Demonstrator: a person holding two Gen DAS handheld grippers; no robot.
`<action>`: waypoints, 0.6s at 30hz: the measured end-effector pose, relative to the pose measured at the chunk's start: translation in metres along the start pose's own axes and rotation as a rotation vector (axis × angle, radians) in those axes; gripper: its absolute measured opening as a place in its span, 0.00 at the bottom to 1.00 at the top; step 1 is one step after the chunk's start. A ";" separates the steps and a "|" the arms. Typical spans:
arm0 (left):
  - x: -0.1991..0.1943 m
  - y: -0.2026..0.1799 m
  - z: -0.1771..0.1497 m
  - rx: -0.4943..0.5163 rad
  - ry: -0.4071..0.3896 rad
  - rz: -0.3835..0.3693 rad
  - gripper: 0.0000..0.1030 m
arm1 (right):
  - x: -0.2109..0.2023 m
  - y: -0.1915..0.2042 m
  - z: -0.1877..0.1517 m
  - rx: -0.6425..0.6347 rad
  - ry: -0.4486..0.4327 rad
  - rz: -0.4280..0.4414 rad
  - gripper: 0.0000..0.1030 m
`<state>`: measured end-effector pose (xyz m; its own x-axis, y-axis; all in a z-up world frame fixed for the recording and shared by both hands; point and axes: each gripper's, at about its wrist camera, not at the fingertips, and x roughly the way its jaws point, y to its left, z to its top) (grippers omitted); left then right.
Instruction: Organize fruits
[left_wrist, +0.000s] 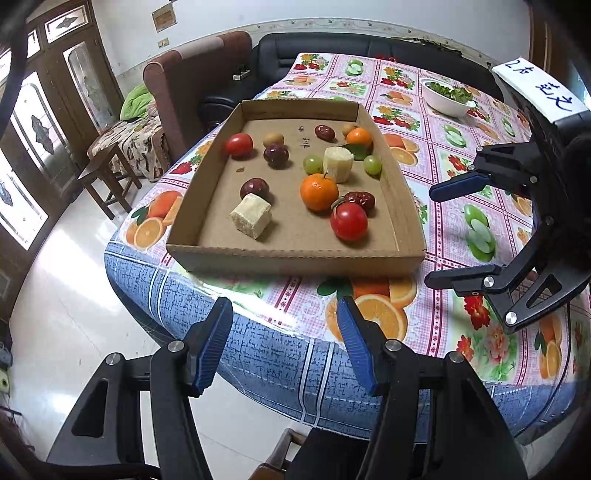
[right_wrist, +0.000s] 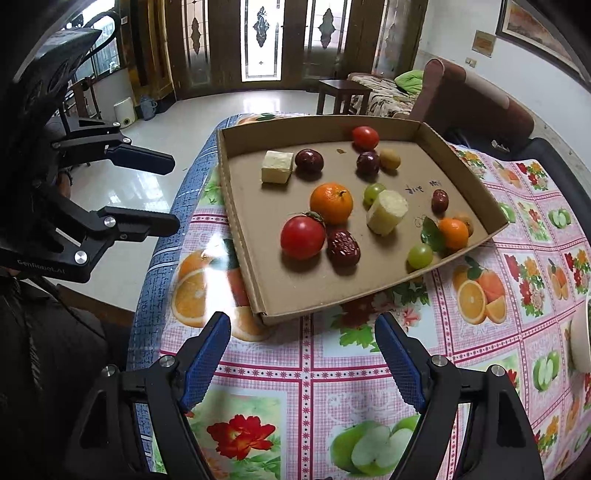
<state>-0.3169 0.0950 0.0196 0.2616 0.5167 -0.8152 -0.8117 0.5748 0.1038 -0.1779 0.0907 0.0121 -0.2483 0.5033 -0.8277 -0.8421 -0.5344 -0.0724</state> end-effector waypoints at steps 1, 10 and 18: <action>0.000 0.000 0.000 -0.001 0.001 0.000 0.56 | 0.000 0.001 0.001 -0.003 0.001 0.004 0.79; 0.001 0.003 0.000 -0.001 0.011 -0.002 0.56 | 0.005 0.006 0.006 -0.024 0.005 0.011 0.79; 0.002 0.006 0.001 -0.010 0.010 0.002 0.56 | 0.006 0.010 0.008 -0.038 0.008 0.017 0.79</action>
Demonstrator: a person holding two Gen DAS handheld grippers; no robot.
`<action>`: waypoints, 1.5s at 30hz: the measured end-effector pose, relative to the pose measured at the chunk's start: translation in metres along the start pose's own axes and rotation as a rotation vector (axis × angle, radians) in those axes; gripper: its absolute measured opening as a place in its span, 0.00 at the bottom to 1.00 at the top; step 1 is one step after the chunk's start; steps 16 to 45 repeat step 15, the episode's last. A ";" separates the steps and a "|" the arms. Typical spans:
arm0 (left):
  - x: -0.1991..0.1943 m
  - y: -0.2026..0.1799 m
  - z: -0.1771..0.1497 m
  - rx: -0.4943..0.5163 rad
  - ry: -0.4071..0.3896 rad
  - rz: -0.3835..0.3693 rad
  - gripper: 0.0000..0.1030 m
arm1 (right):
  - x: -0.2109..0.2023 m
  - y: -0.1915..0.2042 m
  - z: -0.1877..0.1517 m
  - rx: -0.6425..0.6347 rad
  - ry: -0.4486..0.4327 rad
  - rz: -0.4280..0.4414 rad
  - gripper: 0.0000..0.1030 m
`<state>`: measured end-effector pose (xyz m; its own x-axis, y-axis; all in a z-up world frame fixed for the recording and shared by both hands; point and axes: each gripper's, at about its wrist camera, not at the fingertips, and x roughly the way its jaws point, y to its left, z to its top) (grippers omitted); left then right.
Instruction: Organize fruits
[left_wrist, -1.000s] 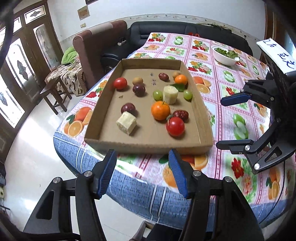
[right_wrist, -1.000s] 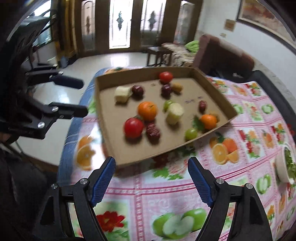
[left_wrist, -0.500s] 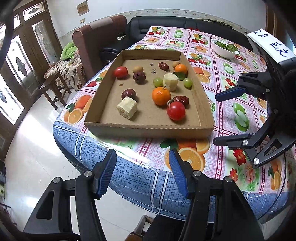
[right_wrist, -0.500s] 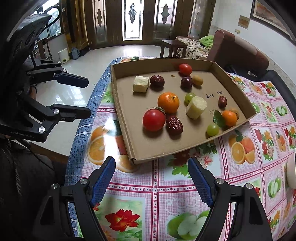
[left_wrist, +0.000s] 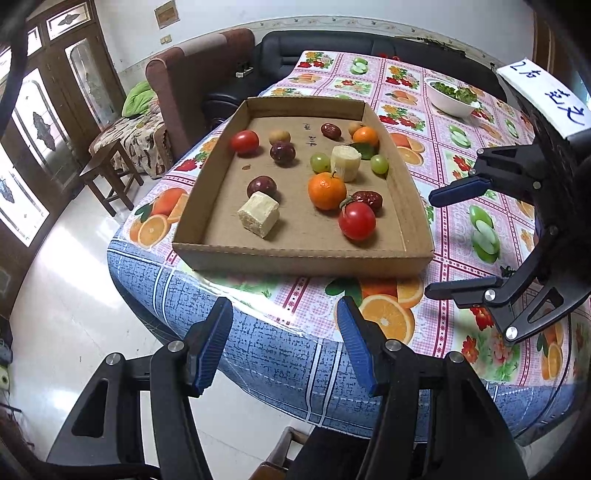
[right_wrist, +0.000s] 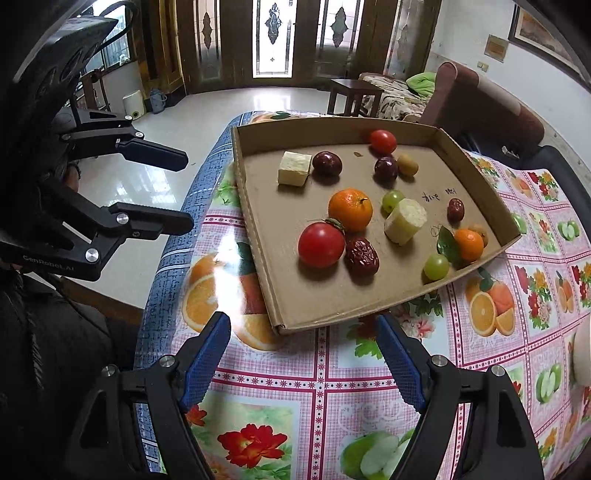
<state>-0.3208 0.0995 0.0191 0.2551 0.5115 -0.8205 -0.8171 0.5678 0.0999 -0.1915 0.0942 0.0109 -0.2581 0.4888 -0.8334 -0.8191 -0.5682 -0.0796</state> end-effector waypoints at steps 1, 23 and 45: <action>0.000 0.000 0.000 -0.002 0.001 -0.001 0.56 | 0.000 0.000 0.000 0.000 0.001 0.001 0.79; 0.002 0.005 0.005 -0.019 0.009 -0.001 0.56 | 0.002 0.004 0.004 -0.010 -0.004 0.012 0.79; 0.002 0.005 0.005 -0.019 0.009 -0.001 0.56 | 0.002 0.004 0.004 -0.010 -0.004 0.012 0.79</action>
